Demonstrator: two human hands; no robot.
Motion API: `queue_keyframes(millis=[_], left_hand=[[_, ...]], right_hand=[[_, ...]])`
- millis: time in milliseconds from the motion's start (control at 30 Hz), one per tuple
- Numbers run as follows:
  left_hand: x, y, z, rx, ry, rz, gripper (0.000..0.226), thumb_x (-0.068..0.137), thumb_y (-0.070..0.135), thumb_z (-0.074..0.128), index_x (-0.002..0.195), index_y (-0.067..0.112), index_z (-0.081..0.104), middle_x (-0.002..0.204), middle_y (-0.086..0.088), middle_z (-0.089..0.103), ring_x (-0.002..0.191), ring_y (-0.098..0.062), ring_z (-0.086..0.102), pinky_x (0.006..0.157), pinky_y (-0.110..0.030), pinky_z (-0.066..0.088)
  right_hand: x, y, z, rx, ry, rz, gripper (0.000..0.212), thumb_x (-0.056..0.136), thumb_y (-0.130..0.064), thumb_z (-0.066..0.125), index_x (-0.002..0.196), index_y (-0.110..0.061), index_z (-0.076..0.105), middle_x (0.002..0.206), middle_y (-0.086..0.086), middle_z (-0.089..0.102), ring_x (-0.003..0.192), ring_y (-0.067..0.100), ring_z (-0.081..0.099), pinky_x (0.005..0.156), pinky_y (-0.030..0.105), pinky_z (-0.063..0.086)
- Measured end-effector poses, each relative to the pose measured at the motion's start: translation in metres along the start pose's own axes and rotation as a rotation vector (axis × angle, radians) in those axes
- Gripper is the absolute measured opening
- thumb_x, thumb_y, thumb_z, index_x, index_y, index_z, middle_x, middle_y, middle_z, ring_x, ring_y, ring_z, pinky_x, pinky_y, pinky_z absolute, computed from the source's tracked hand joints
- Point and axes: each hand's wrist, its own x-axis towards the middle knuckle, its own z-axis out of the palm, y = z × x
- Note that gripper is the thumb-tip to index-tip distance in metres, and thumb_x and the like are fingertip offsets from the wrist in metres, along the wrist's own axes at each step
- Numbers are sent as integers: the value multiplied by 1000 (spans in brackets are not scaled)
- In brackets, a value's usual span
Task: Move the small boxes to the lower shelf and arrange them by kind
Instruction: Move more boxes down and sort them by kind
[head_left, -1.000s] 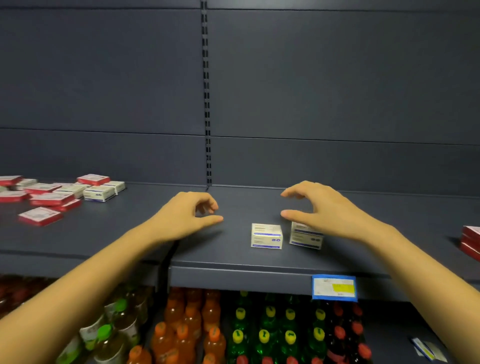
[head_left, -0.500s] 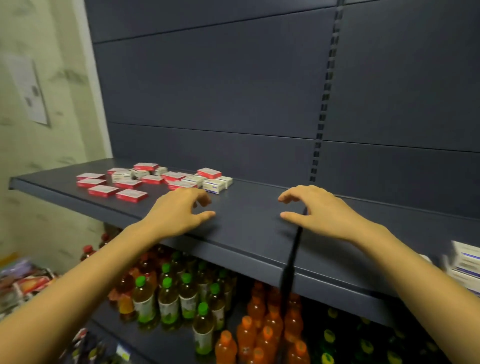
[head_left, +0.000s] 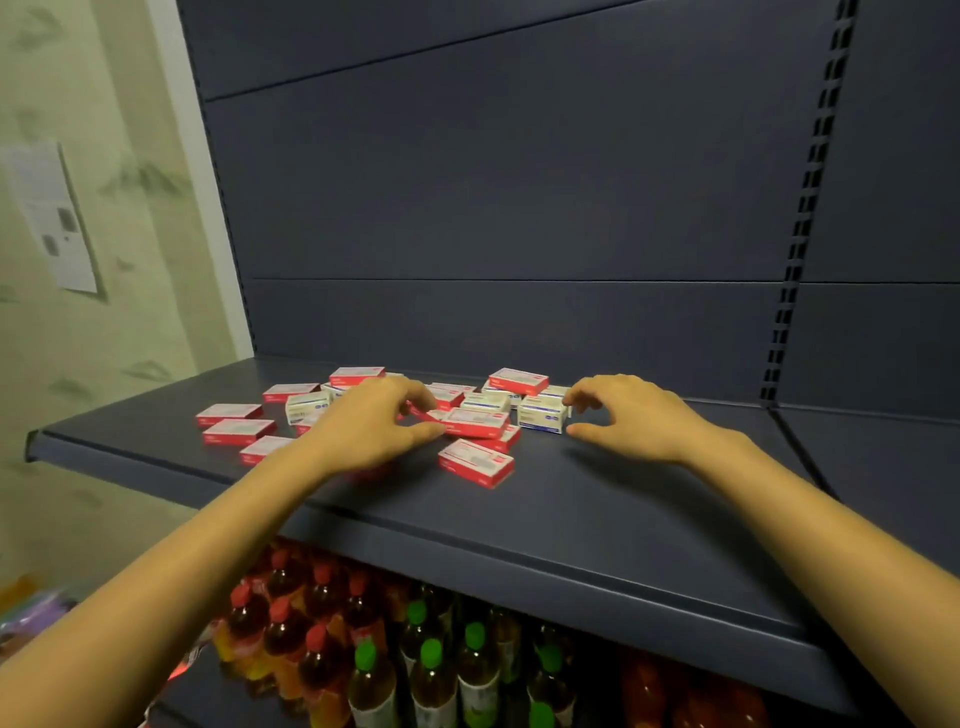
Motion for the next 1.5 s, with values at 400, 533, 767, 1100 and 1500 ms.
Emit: queue_keyframes(millis=[400, 533, 767, 1100, 1500], left_hand=[[63, -33, 29, -209, -318, 190, 41, 83, 34, 62, 120, 18, 54, 128, -1, 51, 106, -9, 49, 88, -20, 41], [69, -35, 34, -204, -354, 218, 42, 84, 35, 60, 121, 18, 50, 128, -2, 47, 110, -12, 46, 91, -22, 40], [67, -53, 22, -221, -191, 233, 35, 84, 32, 62, 115, 21, 51, 120, 1, 48, 105, -8, 40, 86, -22, 35], [49, -69, 10, -249, -140, 203, 36, 83, 32, 63, 115, 22, 51, 109, 9, 44, 99, -7, 42, 70, -14, 35], [57, 14, 11, -340, -124, 357, 36, 79, 30, 69, 111, 21, 55, 111, 3, 53, 99, -12, 50, 75, -14, 39]], right_hand=[[32, -29, 25, -52, -50, 66, 40, 88, -44, 55, 122, -23, 53, 126, -4, 57, 109, 14, 53, 78, 24, 42], [37, -37, 26, -64, -56, 43, 38, 88, -45, 55, 118, -22, 56, 123, -3, 59, 106, 14, 54, 80, 27, 45], [46, -46, 32, -51, -88, 29, 42, 87, -53, 51, 107, -19, 63, 106, -3, 66, 89, 12, 59, 71, 27, 48], [55, -47, 37, -65, -137, 72, 46, 80, -57, 58, 107, -20, 60, 107, -4, 65, 92, 13, 60, 76, 32, 54], [-39, 4, -32, -43, 9, 260, 46, 79, -53, 62, 115, -26, 54, 116, -9, 60, 96, 11, 56, 79, 34, 50]])
